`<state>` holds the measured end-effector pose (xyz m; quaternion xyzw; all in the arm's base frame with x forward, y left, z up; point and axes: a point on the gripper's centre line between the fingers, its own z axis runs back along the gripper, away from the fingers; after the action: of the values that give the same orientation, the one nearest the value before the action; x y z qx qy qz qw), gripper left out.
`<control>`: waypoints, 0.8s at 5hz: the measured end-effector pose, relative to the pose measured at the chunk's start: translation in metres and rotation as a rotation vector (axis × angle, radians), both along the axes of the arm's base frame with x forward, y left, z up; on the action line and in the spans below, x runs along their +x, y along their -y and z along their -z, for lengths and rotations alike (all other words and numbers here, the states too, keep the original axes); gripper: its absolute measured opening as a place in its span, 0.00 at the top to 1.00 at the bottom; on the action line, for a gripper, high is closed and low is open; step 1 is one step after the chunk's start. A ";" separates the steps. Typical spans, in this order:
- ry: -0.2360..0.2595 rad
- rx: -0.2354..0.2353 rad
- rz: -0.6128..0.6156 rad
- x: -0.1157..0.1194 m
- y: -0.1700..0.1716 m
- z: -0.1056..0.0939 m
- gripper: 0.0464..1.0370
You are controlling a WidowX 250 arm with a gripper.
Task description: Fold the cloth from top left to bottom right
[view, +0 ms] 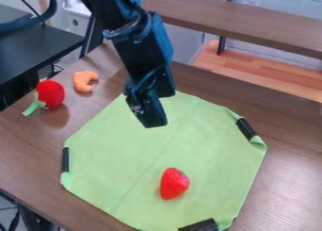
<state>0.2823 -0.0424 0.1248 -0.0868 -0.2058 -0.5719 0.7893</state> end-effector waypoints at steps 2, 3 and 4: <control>-0.014 0.006 -0.048 0.010 -0.021 0.010 0.04; 0.006 0.018 -0.094 0.022 -0.040 0.012 0.04; 0.032 0.053 -0.138 0.040 -0.059 0.020 0.04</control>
<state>0.3227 0.0165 0.1044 -0.0426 -0.2087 -0.5227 0.8255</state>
